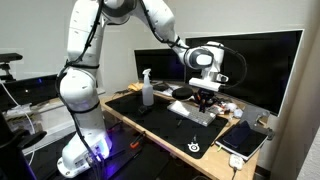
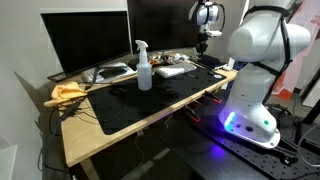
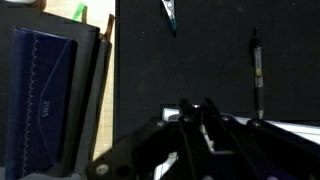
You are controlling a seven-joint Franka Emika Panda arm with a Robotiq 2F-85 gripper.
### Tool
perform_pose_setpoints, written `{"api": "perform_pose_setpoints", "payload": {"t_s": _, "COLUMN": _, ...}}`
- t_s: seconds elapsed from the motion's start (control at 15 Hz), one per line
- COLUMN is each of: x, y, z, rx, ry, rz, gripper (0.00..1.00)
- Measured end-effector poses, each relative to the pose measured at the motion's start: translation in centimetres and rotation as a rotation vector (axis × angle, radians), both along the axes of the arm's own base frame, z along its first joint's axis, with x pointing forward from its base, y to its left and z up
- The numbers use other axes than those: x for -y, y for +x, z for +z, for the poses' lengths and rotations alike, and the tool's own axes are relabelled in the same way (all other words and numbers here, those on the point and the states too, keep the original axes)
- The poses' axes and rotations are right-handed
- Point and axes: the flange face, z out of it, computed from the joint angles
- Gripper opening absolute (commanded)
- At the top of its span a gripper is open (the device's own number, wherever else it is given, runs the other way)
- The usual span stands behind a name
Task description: Put the mouse and the small thing that is next to it on the right side of the spray bottle
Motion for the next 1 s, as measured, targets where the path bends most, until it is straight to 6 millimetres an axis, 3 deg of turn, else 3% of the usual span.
{"api": "perform_pose_setpoints", "payload": {"t_s": 0.2, "x": -1.6, "y": 0.6, "z": -0.9, "rx": 0.005, "ry": -0.016, "rz": 0.026, "gripper": 0.04}}
{"api": "perform_pose_setpoints", "payload": {"t_s": 0.53, "x": -6.2, "y": 1.0, "z": -3.3, "rx": -0.002, "ry": -0.066, "rz": 0.098, "gripper": 0.04}}
{"api": "perform_pose_setpoints", "payload": {"t_s": 1.0, "x": -12.8, "y": -2.0, "z": -4.6, "rx": -0.023, "ry": -0.064, "rz": 0.186, "gripper": 0.04}}
